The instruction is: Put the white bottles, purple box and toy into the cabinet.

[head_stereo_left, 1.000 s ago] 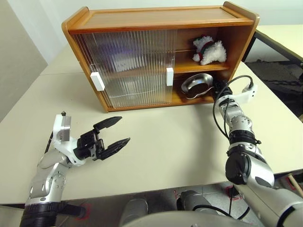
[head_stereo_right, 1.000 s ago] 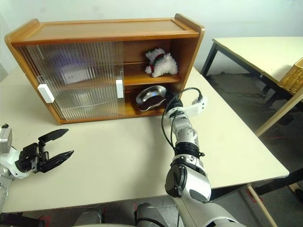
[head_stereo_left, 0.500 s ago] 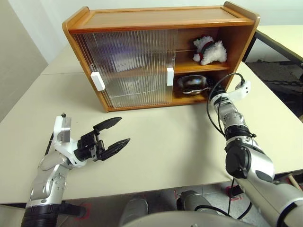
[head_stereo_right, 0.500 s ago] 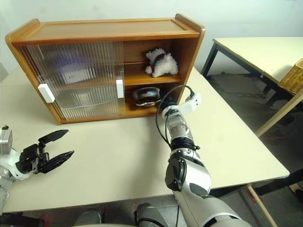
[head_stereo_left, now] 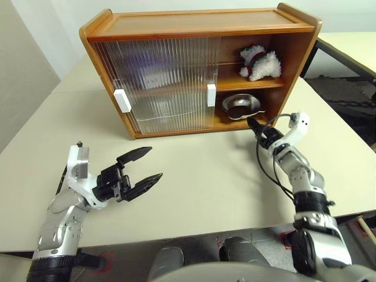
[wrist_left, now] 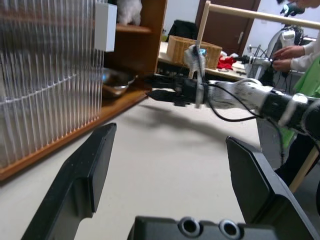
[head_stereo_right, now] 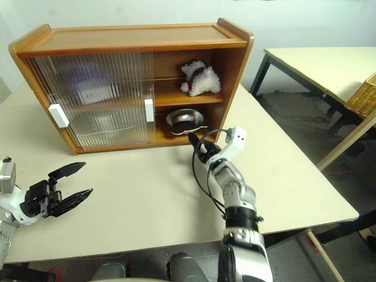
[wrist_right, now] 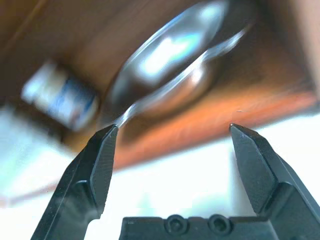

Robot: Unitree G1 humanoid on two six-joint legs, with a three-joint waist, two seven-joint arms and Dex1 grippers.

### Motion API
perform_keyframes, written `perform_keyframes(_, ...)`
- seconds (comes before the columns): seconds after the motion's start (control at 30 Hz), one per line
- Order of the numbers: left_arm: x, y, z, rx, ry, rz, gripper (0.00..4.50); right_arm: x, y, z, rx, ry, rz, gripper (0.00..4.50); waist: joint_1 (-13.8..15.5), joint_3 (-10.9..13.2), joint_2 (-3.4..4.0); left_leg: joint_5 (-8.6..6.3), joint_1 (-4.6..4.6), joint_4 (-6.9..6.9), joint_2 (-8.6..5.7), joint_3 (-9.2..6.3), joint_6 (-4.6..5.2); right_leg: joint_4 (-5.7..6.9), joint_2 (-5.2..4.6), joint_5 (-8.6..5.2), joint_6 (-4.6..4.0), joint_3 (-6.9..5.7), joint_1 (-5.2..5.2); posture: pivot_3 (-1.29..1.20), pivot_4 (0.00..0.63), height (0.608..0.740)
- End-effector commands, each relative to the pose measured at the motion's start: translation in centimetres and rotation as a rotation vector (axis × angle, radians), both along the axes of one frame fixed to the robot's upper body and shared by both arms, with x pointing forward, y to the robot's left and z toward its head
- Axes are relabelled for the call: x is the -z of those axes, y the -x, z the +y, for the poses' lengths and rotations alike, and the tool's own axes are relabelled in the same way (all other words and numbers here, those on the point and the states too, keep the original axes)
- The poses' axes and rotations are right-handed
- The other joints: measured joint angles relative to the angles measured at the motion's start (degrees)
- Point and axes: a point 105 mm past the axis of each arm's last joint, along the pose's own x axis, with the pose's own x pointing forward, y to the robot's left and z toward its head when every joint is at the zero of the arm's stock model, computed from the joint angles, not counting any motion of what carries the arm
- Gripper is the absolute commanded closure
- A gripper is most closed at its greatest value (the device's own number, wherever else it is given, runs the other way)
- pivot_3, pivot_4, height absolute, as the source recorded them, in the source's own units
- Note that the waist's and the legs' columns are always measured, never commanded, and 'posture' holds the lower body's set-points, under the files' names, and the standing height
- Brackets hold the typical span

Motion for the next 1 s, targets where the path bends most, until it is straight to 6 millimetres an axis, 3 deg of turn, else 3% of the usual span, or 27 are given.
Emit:
perform_keyframes(0.03,0.1,0.0,-0.1,0.002,-0.006,0.001,0.0,-1.6,1.9,3.0,-0.222,0.084,-0.08,0.05,0.0,0.0,0.0,0.01,0.0,0.0,-0.01,0.0,-0.01,0.0,0.0,0.0,0.0,0.0,0.01,-0.03,0.009,0.74)
perform_keyframes(0.07,0.1,0.0,-0.1,0.002,-0.005,0.001,0.0,-1.8,2.3,3.5,-0.259,0.098,-0.092,0.05,-0.03,0.0,0.0,0.01,0.0,0.0,-0.02,0.01,-0.02,0.0,0.0,0.0,0.01,0.02,0.0,-0.03,0.009,0.74)
perform_keyframes(0.17,0.1,-0.1,0.0,0.0,-0.006,0.0,0.0,-3.8,3.0,5.4,-0.362,0.051,-0.165,0.63,-0.21,-0.01,-0.04,0.02,0.03,0.01,-0.03,0.03,-0.03,0.0,0.02,-0.03,0.08,0.03,0.01,-0.03,0.006,0.74)
perform_keyframes(0.33,0.0,-0.3,0.1,-0.004,-0.009,-0.007,0.0,-7.6,1.8,9.9,-0.505,0.005,-0.274,2.55,-0.39,-0.01,-0.04,0.05,0.05,-0.02,0.0,0.02,-0.05,0.03,0.08,0.08,-0.08,0.05,-0.07,-0.03,0.002,0.74)
perform_keyframes(0.5,-0.1,-0.4,-0.1,-0.001,-0.013,-0.011,0.0,-9.2,1.2,12.6,-0.593,-0.018,-0.311,4.45,0.28,-0.12,-0.17,0.05,0.04,-0.11,0.07,-0.08,-0.04,0.02,0.08,0.02,-0.3,-0.07,-0.42,-0.02,0.002,0.74)
perform_keyframes(0.73,-0.2,-0.4,-0.3,0.001,-0.011,-0.012,0.0,-10.0,0.5,14.3,-0.619,-0.019,-0.332,4.45,0.62,-0.11,-0.17,0.05,-0.22,-0.12,0.08,-0.06,-0.06,0.03,0.07,-0.02,-0.35,-0.09,-0.48,-0.02,0.011,0.74)
perform_keyframes(1.0,-0.3,-0.3,-0.6,0.003,-0.007,-0.006,0.0,-10.5,-2.0,14.1,-0.477,-0.025,-0.314,4.45,0.61,-0.08,-0.12,0.04,-0.15,-0.14,0.11,-0.07,-0.06,0.03,0.07,-0.01,-0.35,-0.07,-0.55,-0.02,0.021,0.74)
